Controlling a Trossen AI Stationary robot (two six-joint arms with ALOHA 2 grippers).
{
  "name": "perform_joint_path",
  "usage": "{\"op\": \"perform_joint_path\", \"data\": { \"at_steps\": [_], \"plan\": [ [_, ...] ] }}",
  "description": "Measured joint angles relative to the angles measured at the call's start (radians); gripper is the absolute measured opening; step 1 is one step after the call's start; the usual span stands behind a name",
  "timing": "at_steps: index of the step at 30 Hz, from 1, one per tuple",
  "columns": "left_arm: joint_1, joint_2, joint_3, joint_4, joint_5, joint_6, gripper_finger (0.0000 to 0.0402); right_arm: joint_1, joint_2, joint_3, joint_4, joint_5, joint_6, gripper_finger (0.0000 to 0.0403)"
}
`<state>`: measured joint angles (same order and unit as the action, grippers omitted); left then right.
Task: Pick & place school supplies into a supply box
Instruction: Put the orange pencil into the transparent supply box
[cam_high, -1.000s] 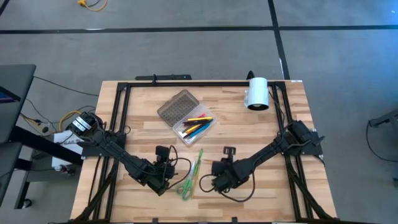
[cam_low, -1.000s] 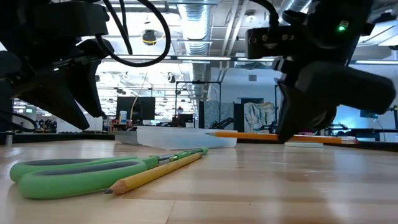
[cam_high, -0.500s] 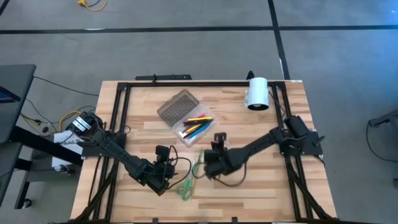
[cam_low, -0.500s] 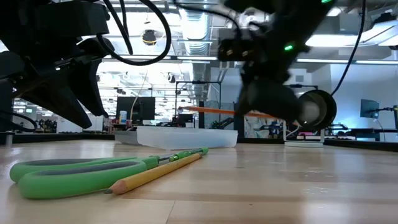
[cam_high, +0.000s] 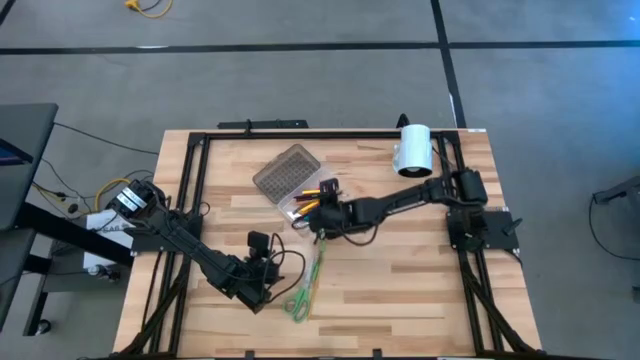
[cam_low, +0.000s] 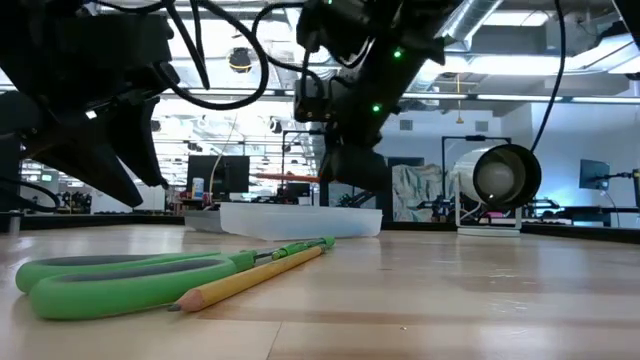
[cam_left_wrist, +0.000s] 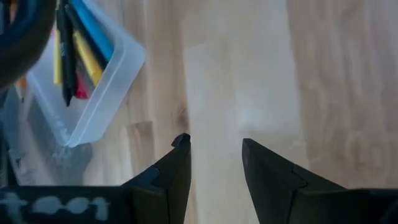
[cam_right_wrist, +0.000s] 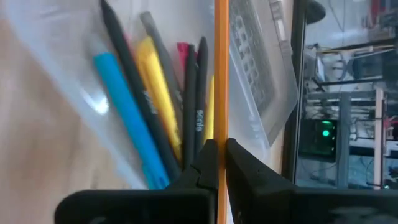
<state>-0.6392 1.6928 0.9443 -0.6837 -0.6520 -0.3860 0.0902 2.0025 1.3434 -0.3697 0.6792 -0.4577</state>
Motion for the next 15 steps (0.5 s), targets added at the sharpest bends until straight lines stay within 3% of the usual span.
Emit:
{"op": "perform_joint_path", "data": {
  "at_steps": [7,15],
  "plan": [
    [0.0,0.0,0.0,-0.054,-0.037,-0.028,0.0135,-0.046,0.0,0.0,0.01,-0.051,-0.024,0.0004],
    [0.003,0.0,0.0,-0.058,-0.045,-0.026,0.0135,-0.091,0.0,0.0,0.012,-0.12,-0.008,0.0043]
  ]
}}
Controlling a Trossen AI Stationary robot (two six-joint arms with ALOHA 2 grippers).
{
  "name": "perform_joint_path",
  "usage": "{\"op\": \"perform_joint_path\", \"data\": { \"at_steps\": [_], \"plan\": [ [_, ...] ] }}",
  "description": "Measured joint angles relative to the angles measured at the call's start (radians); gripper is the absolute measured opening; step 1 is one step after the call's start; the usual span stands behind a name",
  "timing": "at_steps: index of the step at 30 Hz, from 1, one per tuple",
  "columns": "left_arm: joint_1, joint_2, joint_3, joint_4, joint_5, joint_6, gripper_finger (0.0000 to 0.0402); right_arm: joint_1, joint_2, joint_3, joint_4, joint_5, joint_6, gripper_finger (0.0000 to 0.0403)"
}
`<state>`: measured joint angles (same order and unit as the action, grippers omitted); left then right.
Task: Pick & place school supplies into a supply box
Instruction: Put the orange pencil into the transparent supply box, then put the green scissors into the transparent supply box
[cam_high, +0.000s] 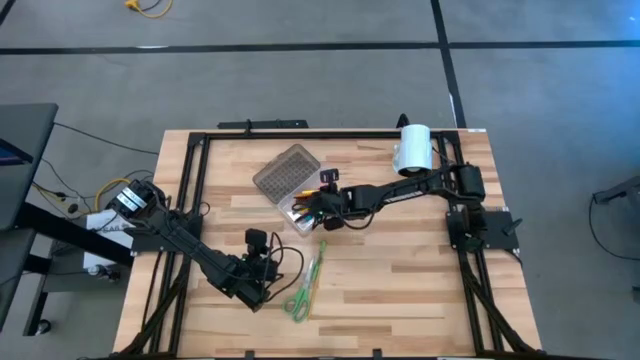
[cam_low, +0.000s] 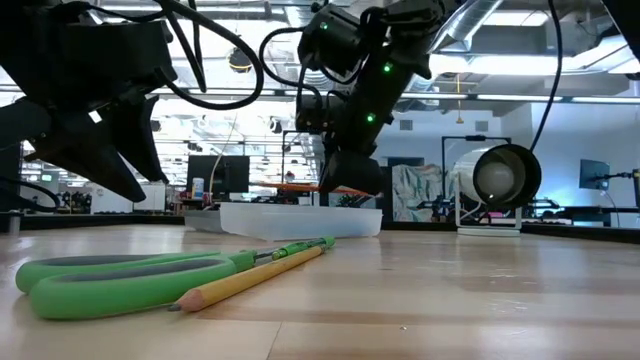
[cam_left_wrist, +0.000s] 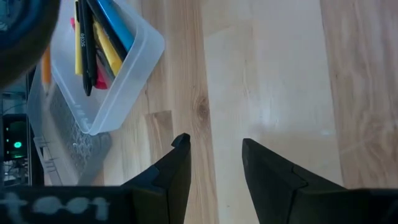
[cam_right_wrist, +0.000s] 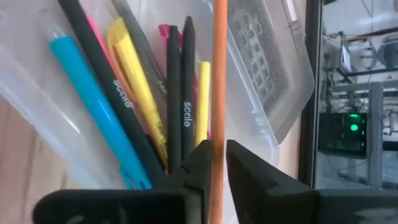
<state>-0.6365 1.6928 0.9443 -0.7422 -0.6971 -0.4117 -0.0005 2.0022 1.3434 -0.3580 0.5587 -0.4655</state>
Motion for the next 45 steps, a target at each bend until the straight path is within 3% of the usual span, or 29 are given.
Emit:
{"op": "perform_joint_path", "data": {
  "at_steps": [7,12,17,30,37,45],
  "plan": [
    [0.0,0.0,0.0,0.0,0.001,-0.002,0.0135,-0.013,0.0,0.0,0.0,-0.027,-0.004,0.0089],
    [0.0,0.0,0.0,0.0,0.001,-0.003,0.0135,0.007,-0.01,0.0,-0.036,0.092,0.05,0.0118],
    [0.0,0.0,0.0,0.045,0.006,0.005,0.0135,0.095,-0.076,0.0,-0.142,0.17,0.191,0.0127],
    [0.0,0.0,0.0,0.417,0.209,0.239,0.0135,0.386,-0.224,0.0,-0.364,0.176,0.692,0.0119],
    [-0.007,0.034,0.001,0.651,0.351,0.349,0.0135,0.496,-0.209,-0.002,-0.421,0.227,0.821,0.0119],
    [-0.012,0.132,0.0,0.856,0.431,0.497,0.0135,0.553,-0.21,-0.047,-0.419,0.304,0.89,0.0119]
  ]
}}
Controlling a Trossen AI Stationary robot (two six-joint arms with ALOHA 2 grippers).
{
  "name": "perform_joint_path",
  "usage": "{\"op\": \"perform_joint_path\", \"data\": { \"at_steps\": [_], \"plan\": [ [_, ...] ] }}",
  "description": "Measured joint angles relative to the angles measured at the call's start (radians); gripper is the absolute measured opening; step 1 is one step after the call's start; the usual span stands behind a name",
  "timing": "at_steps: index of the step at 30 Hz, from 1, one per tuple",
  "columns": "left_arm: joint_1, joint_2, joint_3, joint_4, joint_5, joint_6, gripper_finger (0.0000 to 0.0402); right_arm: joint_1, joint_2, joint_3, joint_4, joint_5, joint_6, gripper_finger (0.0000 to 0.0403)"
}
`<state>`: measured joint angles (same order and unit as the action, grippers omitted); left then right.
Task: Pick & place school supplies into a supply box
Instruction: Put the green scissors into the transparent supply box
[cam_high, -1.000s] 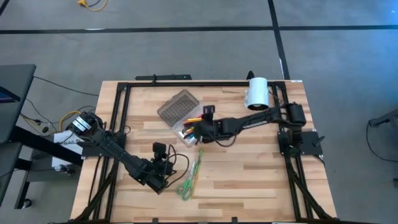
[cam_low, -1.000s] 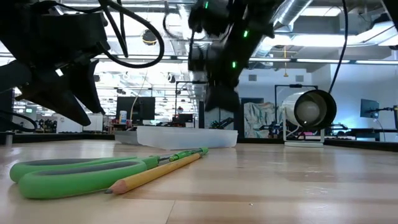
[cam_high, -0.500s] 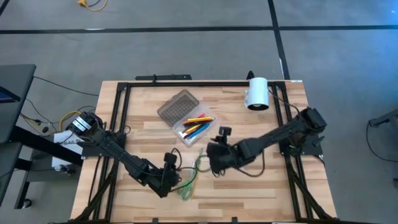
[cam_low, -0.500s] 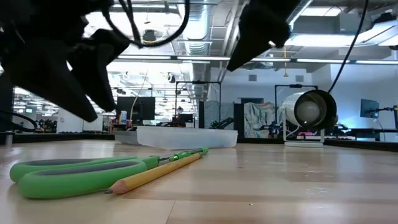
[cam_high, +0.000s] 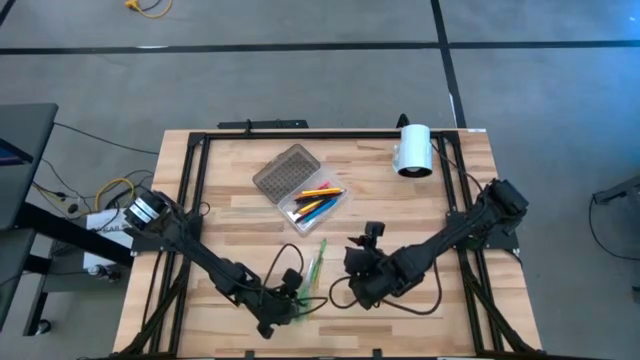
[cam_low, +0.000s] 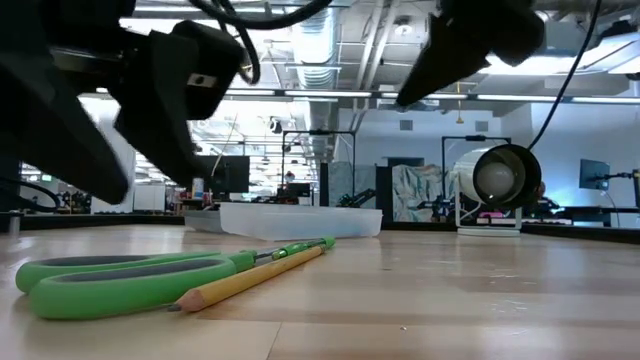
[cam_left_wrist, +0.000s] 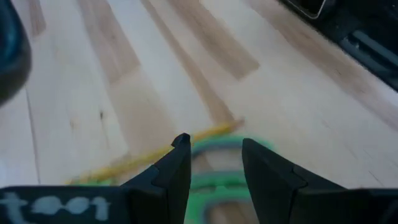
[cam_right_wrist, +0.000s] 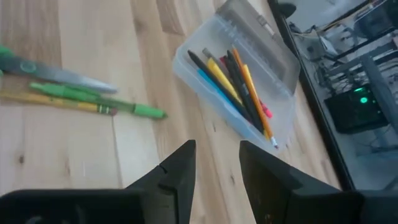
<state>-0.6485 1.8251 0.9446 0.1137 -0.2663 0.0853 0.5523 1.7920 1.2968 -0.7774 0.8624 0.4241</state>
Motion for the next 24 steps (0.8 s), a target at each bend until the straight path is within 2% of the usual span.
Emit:
{"op": "perform_joint_path", "data": {
  "at_steps": [4,12,24],
  "plan": [
    [0.007,0.03,0.002,0.082,0.002,0.037,0.0135,0.004,0.001,-0.012,-0.007,0.004,0.046,0.0119],
    [0.041,0.074,0.002,0.093,0.046,0.005,0.0135,0.003,0.001,-0.013,-0.002,0.004,0.048,0.0118],
    [0.049,0.071,0.004,-0.044,0.079,-0.109,0.0135,0.003,0.001,-0.013,-0.008,0.004,0.048,0.0118]
  ]
}}
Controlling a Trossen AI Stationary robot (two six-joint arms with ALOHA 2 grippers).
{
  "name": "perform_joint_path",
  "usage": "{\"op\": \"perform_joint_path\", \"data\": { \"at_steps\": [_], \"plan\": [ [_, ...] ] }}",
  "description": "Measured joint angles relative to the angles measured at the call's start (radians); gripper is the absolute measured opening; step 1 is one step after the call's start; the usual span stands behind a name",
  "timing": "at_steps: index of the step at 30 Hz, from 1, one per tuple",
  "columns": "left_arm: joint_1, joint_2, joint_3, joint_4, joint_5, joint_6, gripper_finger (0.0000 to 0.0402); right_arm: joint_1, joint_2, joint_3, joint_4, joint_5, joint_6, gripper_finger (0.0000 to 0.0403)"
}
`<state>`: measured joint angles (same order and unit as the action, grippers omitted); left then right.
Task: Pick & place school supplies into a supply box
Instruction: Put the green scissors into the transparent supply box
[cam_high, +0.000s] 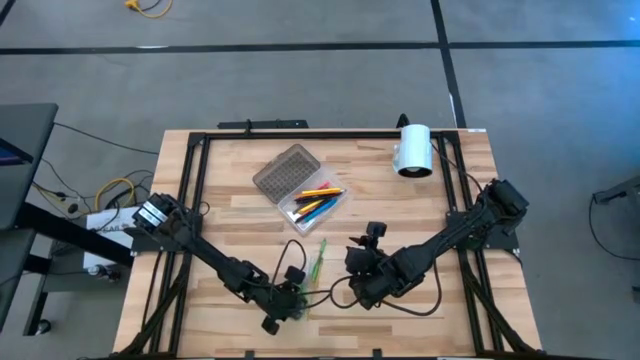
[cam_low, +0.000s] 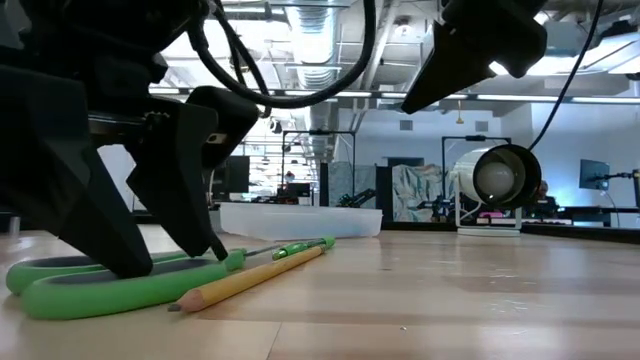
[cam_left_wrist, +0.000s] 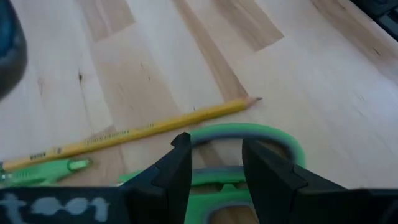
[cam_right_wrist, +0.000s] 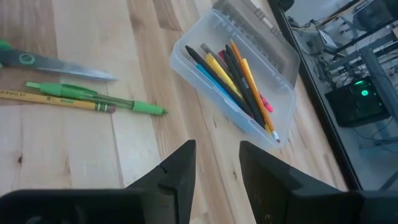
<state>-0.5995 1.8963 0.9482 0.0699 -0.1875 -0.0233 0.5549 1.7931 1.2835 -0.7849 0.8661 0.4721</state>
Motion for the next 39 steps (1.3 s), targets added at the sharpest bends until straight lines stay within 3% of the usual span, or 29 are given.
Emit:
{"op": "perform_joint_path", "data": {
  "at_steps": [21,39],
  "plan": [
    [-0.054,-0.029,0.005,-0.286,-0.033,-0.249,0.0135,0.001,0.0,0.0,0.003,-0.001,0.0,0.0118],
    [-0.259,-0.182,-0.01,-0.692,-0.082,-0.645,0.0135,-0.003,0.0,0.0,0.012,-0.001,0.0,0.0118]
  ]
}}
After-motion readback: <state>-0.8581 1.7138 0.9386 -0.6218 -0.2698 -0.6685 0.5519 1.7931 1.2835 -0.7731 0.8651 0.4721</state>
